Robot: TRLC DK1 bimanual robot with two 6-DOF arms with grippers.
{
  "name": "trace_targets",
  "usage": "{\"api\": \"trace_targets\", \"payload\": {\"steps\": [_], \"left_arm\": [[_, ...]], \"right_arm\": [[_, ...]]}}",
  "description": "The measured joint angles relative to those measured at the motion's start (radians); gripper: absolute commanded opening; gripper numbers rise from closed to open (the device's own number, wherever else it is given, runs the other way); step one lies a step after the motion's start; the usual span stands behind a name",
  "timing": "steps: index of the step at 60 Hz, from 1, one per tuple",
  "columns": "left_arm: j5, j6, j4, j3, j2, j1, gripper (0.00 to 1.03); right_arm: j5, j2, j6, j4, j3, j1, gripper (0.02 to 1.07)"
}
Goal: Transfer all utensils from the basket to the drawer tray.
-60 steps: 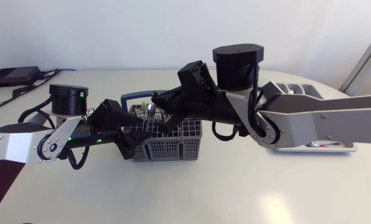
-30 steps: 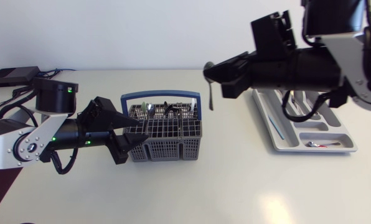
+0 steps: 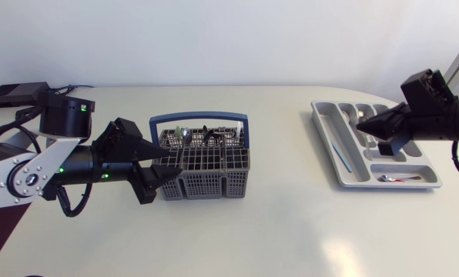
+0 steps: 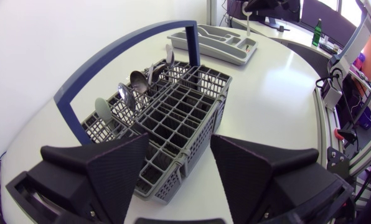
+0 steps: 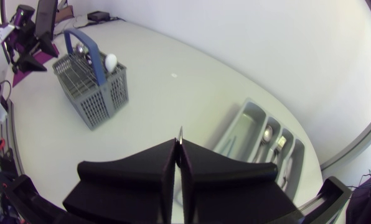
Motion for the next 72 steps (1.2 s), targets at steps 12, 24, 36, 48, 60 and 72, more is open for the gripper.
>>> {"api": "trace_targets", "payload": {"steps": [12,24,36,48,60,72], "left_arm": [[-0.022,0.000,0.000,0.000,-0.005,-0.012,0.70],[-0.047,0.000,-0.014,0.001,-0.010,-0.026,0.70],[-0.082,0.000,-0.041,0.008,-0.034,-0.051,0.70],[-0.116,-0.004,-0.067,0.009,-0.058,-0.073,0.70],[-0.124,-0.004,-0.103,0.011,-0.084,-0.068,0.70],[-0.125,-0.004,-0.120,0.011,-0.114,-0.039,0.70]], "right_arm": [[-0.008,0.135,-0.271,0.049,-0.039,-0.216,0.08],[0.013,0.271,-0.409,0.203,-0.075,-0.323,0.08],[0.061,0.404,-0.488,0.305,-0.074,-0.363,0.08],[0.146,0.488,-0.548,0.388,-0.071,-0.383,0.30],[0.200,0.459,-0.573,0.394,-0.084,-0.387,1.00],[0.225,0.288,-0.560,0.370,-0.117,-0.356,1.02]]}}
